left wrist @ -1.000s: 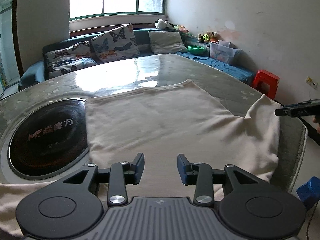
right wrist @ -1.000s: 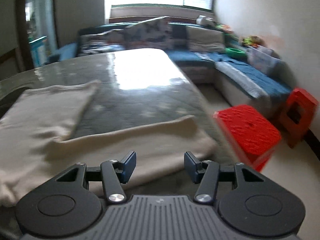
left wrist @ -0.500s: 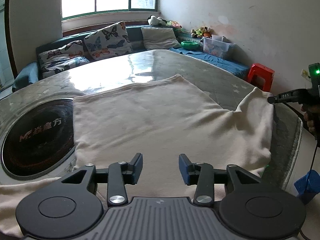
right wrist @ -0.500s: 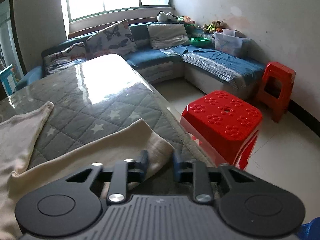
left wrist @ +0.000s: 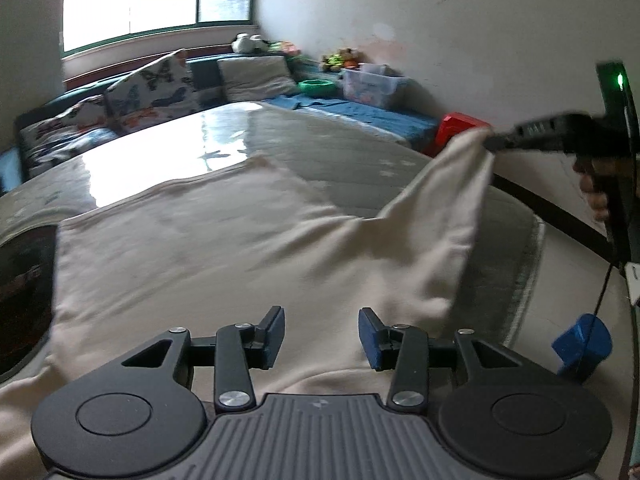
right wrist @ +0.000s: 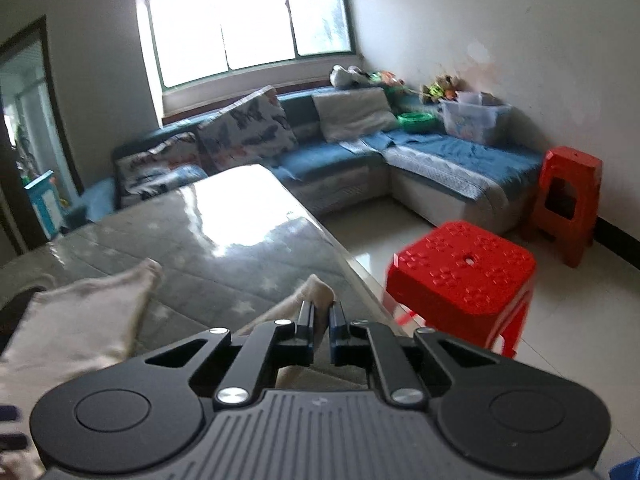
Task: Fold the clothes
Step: 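Lift the grasped side with the right gripper and fold it over the body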
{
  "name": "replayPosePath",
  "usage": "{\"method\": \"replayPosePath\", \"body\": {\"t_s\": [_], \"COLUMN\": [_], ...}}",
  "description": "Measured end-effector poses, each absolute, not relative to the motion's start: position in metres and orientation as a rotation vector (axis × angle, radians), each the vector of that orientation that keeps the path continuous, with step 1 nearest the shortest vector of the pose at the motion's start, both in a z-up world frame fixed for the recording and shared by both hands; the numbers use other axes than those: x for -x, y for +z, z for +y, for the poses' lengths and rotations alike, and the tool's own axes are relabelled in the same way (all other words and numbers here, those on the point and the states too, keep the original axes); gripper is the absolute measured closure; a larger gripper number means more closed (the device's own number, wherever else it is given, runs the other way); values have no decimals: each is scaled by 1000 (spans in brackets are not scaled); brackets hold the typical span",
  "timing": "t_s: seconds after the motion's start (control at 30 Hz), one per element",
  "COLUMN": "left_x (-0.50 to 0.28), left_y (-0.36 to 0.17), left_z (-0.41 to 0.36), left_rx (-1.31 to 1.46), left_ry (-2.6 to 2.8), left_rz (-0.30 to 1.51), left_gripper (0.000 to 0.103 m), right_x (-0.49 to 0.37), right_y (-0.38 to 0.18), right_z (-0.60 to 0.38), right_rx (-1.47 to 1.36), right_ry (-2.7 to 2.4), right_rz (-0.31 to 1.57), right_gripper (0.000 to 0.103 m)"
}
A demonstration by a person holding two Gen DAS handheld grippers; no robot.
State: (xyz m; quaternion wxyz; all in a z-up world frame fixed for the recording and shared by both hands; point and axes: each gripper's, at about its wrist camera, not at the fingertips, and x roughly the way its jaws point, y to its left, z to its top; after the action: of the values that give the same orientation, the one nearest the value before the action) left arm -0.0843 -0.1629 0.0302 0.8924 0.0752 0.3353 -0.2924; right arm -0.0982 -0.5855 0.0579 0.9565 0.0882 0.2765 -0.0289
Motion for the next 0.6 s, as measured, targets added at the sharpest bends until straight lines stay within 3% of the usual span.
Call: {"method": "replayPosePath", "body": {"t_s": [0.33, 0.6], "left_x": [90, 96], "left_y": [20, 33], "left_z": [-191, -155], "left_rx": [-185, -122], "left_ry": [-669, -618], "left_rz": [701, 667], "left_gripper": [59, 55], "right_x": [116, 121], "right_y": [117, 153], "right_z": [-544, -484], "right_rx": [-141, -70], "right_ry": [110, 303], "right_rz": [469, 441], "right_gripper": [97, 97]}}
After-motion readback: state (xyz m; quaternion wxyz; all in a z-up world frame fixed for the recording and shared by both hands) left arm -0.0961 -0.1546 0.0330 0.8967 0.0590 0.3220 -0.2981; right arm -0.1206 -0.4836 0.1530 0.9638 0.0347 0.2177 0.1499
